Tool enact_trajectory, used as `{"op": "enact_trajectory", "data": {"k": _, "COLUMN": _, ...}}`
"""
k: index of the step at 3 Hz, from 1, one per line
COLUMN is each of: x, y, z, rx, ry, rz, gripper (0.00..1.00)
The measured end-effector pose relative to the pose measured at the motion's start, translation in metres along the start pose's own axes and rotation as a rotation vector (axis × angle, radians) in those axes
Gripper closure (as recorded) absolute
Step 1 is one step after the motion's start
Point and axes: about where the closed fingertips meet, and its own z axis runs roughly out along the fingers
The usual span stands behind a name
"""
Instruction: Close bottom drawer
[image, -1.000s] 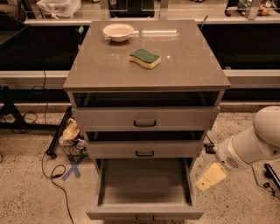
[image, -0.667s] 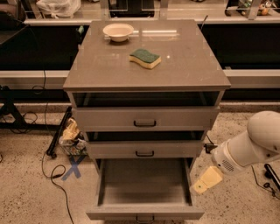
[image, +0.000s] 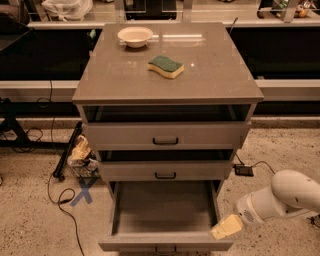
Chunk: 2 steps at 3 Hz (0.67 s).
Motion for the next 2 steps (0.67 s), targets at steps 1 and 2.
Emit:
{"op": "enact_trajectory", "data": {"k": 1, "x": 0.0308, "y": -0.0027, "z": 0.0731, "rx": -0.109, "ry": -0.001, "rz": 0.07, "gripper": 0.0}}
{"op": "enact_trajectory", "data": {"k": 2, "x": 0.033, "y": -0.0016, "z": 0.0764, "rx": -0.117, "ry": 0.002, "rz": 0.074, "gripper": 0.0}}
